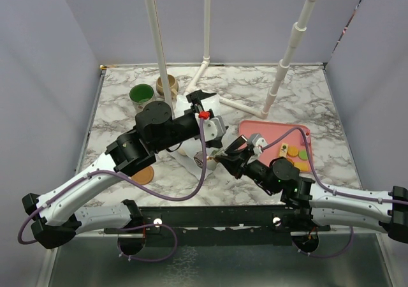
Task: Serve the afternoon tea
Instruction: Place the desert on the desert table.
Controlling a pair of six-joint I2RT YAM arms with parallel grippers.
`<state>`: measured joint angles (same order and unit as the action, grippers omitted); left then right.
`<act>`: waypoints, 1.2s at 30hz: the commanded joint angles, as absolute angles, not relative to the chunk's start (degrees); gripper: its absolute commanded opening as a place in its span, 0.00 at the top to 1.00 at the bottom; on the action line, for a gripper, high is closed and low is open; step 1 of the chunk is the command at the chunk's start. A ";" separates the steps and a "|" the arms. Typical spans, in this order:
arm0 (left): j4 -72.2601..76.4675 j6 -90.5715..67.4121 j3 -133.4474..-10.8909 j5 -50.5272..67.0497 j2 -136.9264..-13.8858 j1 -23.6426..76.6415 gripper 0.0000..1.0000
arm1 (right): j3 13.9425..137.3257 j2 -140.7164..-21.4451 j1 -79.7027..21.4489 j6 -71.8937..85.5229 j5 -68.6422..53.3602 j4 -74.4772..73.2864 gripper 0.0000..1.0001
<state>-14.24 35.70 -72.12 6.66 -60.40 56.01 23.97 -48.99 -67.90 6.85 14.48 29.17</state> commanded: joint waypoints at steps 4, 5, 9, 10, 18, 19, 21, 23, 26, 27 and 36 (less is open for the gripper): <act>-12.13 35.23 -73.62 2.76 -59.06 56.27 0.01 | 21.59 -47.66 -67.90 6.88 12.94 28.28 0.96; -12.05 35.33 -73.51 2.85 -59.00 56.26 0.01 | 21.42 -46.93 -67.93 6.93 12.80 28.25 0.96; -11.89 35.62 -72.81 3.48 -58.47 56.26 0.01 | 20.82 -43.54 -67.94 7.72 12.66 27.27 0.96; -11.85 35.60 -72.70 3.56 -58.38 56.31 0.01 | 20.64 -42.47 -67.94 8.00 12.66 27.16 0.96; -11.82 35.86 -72.33 3.63 -58.10 56.27 0.01 | 20.40 -38.36 -67.94 9.07 13.61 23.98 0.96; -11.84 35.78 -72.29 3.63 -58.10 56.27 0.01 | 20.07 -38.64 -67.94 8.98 13.84 24.06 0.96; -11.79 35.69 -72.26 3.60 -58.11 56.27 0.01 | 19.13 -39.61 -67.94 8.77 14.18 24.95 0.96; -11.90 35.67 -72.25 3.29 -58.12 56.30 0.01 | 18.23 -41.09 -67.94 8.24 14.57 26.33 0.96; -11.88 35.76 -72.20 2.86 -58.10 56.26 0.01 | 17.11 -43.49 -67.94 7.30 15.09 28.22 0.96; -11.92 35.77 -72.16 2.82 -58.10 56.27 0.01 | 16.67 -44.13 -67.94 7.10 15.25 28.74 0.96; -11.84 35.77 -72.33 3.69 -58.07 56.25 0.01 | 13.64 -52.70 -67.94 3.94 22.83 43.15 0.96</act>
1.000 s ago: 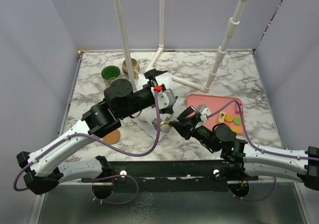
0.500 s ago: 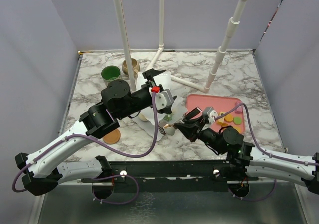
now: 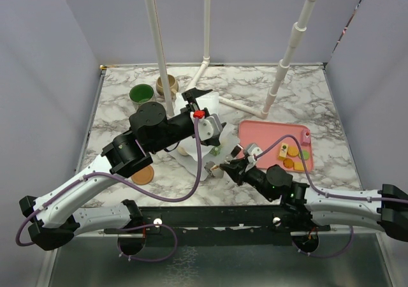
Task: Serve the afternoon tea
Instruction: Place the desert on the desert table.
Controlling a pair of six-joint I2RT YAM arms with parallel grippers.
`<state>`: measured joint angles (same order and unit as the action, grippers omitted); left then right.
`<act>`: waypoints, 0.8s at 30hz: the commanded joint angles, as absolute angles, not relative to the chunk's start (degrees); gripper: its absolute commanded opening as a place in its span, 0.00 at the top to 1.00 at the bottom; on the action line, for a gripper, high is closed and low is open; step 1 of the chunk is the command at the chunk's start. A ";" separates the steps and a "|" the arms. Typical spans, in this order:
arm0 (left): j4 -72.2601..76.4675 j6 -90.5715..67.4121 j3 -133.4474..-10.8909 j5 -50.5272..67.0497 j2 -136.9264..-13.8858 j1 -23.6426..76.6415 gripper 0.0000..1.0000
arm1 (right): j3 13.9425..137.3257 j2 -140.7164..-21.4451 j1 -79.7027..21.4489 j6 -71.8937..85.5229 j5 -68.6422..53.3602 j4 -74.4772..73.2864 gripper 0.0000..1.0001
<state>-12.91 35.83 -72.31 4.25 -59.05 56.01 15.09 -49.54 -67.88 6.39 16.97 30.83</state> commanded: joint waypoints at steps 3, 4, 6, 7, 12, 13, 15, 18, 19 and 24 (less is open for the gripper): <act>-11.83 35.69 -72.33 3.71 -57.93 56.26 0.01 | 13.87 -57.53 -67.94 3.28 24.24 49.56 0.97; -11.87 35.64 -72.33 3.76 -57.88 56.25 0.01 | 14.07 -59.24 -67.94 3.32 24.42 51.06 0.97; -11.83 35.55 -72.33 3.84 -57.77 56.21 0.01 | 14.35 -62.31 -67.94 3.37 24.94 53.71 0.97; -11.81 35.54 -72.26 3.83 -57.69 56.22 0.01 | 14.26 -63.81 -67.94 3.38 25.20 55.45 0.97; -11.82 35.61 -71.90 4.30 -57.34 56.08 0.01 | 13.66 -69.95 -67.94 3.81 27.87 62.95 0.97; -11.84 35.60 -71.82 4.44 -57.31 56.07 0.01 | 13.44 -71.20 -67.94 3.86 28.52 64.76 0.96; -11.86 35.67 -71.66 4.73 -57.15 56.07 0.01 | 13.27 -74.02 -67.94 4.62 29.76 67.83 0.96; -11.78 35.60 -71.70 4.96 -57.09 56.00 0.01 | 14.11 -77.66 -67.94 5.44 29.76 69.69 0.95; -11.78 35.60 -71.83 4.92 -57.07 55.99 0.01 | 14.29 -78.76 -67.92 5.79 29.61 69.96 0.94; -11.81 35.17 -72.00 5.15 -56.78 55.65 0.01 | 13.45 -81.23 -67.94 7.38 30.08 72.43 0.80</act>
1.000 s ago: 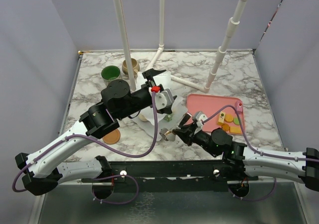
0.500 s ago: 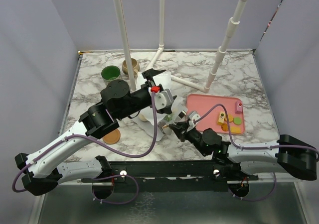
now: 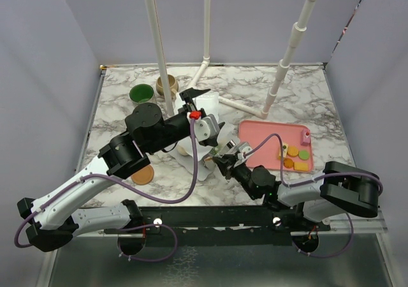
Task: Serve the afternoon tea
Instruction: Place the desert on the desert table.
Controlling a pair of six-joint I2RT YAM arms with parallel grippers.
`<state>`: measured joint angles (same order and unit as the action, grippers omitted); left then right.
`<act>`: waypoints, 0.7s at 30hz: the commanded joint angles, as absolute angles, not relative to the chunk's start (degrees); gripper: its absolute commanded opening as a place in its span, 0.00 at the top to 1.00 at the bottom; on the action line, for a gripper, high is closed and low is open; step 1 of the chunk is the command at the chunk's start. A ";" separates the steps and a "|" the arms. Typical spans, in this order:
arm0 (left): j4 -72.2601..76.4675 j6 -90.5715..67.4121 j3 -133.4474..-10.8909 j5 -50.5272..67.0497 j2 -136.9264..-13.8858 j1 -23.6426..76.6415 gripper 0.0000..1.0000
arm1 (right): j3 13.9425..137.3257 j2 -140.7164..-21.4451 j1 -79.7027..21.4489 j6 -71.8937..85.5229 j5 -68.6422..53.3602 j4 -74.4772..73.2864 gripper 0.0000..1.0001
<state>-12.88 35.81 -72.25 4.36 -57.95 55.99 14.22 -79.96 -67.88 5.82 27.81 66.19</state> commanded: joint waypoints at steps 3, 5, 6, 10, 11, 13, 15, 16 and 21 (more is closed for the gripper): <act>-11.82 34.82 -71.66 5.65 -56.52 55.38 0.01 | 13.01 -80.03 -67.94 7.38 30.54 72.38 0.69; -11.82 34.83 -71.56 5.88 -56.39 55.31 0.01 | 13.21 -78.93 -67.94 7.23 30.75 71.13 0.66; -11.86 34.81 -71.47 6.03 -56.41 55.29 0.01 | 13.33 -78.32 -67.94 7.13 30.84 70.43 0.65; -11.80 34.82 -71.54 6.19 -56.41 55.28 0.01 | 13.17 -76.08 -67.94 6.87 31.12 68.65 0.62; -11.86 34.81 -71.63 6.19 -56.41 55.28 0.01 | 13.05 -75.61 -67.94 6.86 30.99 68.31 0.60; -11.85 34.80 -71.54 6.43 -56.37 55.28 0.01 | 13.01 -75.44 -67.94 6.94 30.81 67.99 0.58; -11.82 34.80 -71.39 6.74 -56.42 55.22 0.01 | 12.87 -75.78 -67.94 6.86 30.53 68.59 0.58; -11.84 34.88 -71.37 6.84 -56.37 55.20 0.01 | 12.76 -75.98 -67.94 6.91 30.28 68.91 0.58; -11.85 34.98 -71.53 7.00 -56.63 55.20 0.01 | 13.09 -77.56 -67.94 7.04 29.54 69.54 0.56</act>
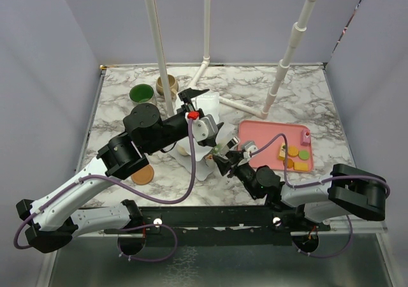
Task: Serve the afternoon tea
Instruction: Place the desert on the desert table.
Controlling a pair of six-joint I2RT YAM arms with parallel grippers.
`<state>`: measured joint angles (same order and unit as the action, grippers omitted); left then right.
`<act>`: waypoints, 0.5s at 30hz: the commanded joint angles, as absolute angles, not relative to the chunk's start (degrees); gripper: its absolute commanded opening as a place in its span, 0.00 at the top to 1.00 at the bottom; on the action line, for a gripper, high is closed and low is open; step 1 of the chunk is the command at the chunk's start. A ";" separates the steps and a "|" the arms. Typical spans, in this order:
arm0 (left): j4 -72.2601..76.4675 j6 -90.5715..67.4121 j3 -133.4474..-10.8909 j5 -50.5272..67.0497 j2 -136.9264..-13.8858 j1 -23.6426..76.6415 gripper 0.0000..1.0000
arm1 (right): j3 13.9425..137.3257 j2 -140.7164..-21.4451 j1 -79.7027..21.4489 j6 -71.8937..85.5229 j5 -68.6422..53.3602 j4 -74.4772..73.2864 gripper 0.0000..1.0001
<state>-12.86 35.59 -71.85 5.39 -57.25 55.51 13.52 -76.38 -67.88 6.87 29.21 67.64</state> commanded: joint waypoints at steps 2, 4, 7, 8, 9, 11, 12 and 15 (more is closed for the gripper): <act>-11.83 34.98 -71.54 7.18 -56.67 55.20 0.01 | 13.18 -78.39 -67.94 7.08 29.44 70.08 0.56; -11.81 35.06 -71.54 7.28 -56.72 55.20 0.01 | 13.10 -79.24 -67.94 7.05 29.42 70.91 0.55; -11.84 35.06 -71.46 7.25 -56.68 55.20 0.01 | 13.02 -79.99 -67.94 7.05 29.49 71.68 0.54; -11.86 35.08 -71.39 7.22 -56.66 55.26 0.01 | 12.91 -80.08 -67.94 7.06 29.53 71.98 0.53; -11.86 35.08 -71.33 7.34 -56.67 55.20 0.01 | 12.76 -80.03 -67.94 6.85 29.53 72.18 0.52; -11.81 34.98 -71.28 7.37 -56.65 55.20 0.01 | 12.70 -79.76 -67.94 6.54 29.78 72.31 0.52; -11.82 34.98 -71.28 7.38 -56.61 55.20 0.01 | 12.66 -79.45 -67.94 6.43 29.79 72.29 0.51; -11.84 34.90 -71.19 7.55 -56.62 55.20 0.01 | 12.69 -78.35 -67.94 5.95 29.79 71.11 0.47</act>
<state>-12.84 35.59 -71.77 6.07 -57.25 55.51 13.34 -79.48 -67.88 6.81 29.19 69.25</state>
